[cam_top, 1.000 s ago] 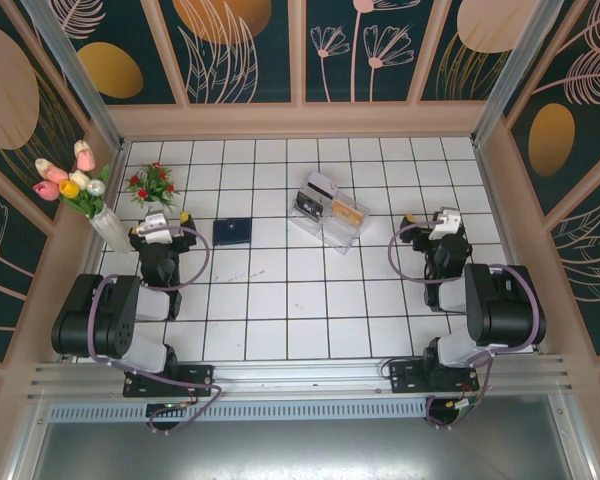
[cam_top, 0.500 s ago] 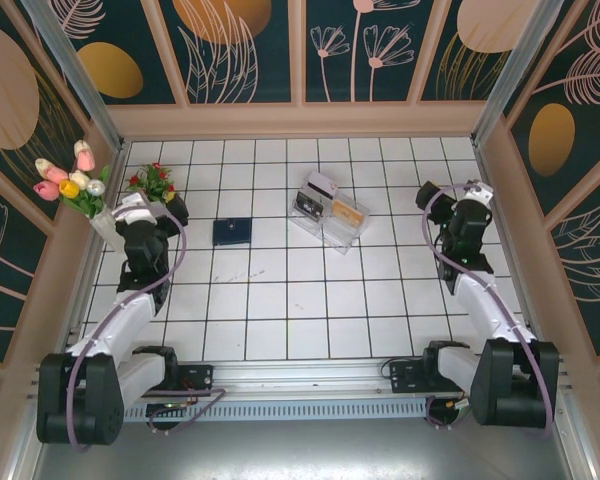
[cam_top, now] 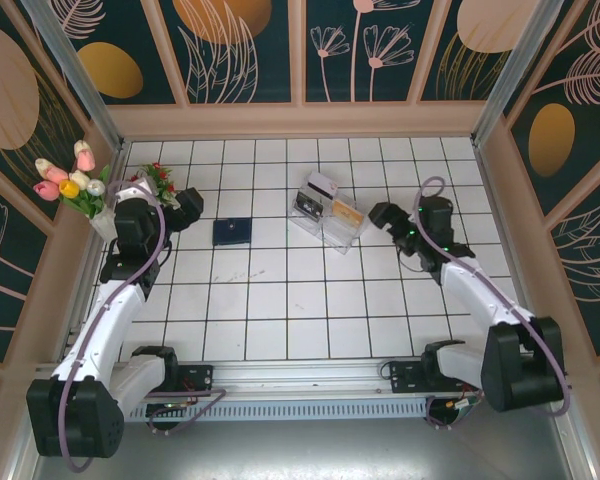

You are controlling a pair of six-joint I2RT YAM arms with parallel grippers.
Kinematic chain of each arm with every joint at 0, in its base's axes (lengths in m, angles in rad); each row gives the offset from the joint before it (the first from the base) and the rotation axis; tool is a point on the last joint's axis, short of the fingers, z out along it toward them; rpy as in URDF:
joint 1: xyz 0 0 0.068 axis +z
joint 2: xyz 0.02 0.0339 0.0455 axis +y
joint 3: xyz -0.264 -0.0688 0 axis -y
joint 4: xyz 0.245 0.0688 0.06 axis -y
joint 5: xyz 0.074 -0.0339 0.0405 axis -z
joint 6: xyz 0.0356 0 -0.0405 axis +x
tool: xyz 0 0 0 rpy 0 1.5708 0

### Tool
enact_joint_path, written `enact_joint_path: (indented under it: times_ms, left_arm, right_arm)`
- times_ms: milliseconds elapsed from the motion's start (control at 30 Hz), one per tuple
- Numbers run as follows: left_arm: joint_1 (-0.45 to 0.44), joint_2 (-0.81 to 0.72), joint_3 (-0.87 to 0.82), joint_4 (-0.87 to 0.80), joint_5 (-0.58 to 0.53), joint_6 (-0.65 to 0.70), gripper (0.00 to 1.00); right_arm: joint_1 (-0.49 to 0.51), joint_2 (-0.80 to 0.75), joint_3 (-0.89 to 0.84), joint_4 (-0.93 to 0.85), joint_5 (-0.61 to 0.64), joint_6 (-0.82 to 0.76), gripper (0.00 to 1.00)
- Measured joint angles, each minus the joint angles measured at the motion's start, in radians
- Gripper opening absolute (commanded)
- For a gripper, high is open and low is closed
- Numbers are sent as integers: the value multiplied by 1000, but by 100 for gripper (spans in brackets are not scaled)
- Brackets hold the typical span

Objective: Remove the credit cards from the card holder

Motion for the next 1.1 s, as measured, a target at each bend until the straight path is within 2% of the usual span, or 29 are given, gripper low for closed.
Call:
enact_joint_path:
  times_ms: [200, 300, 467, 533, 1100]
  left_arm:
    - [0, 28, 0, -66, 53, -5, 98]
    - [0, 48, 0, -85, 71, -8, 99]
    - [-1, 58, 0, -87, 87, -19, 99]
    - [-2, 63, 0, -86, 94, -25, 99]
    - [-98, 164, 0, -54, 94, -76, 99]
  right_arm:
    - [115, 140, -29, 67, -27, 104, 71]
    - [134, 194, -28, 92, -12, 126, 65]
    - [143, 284, -11, 120, 11, 137, 46]
    - [143, 312, -1, 137, 14, 135, 43]
    - [110, 454, 123, 203, 60, 36, 37]
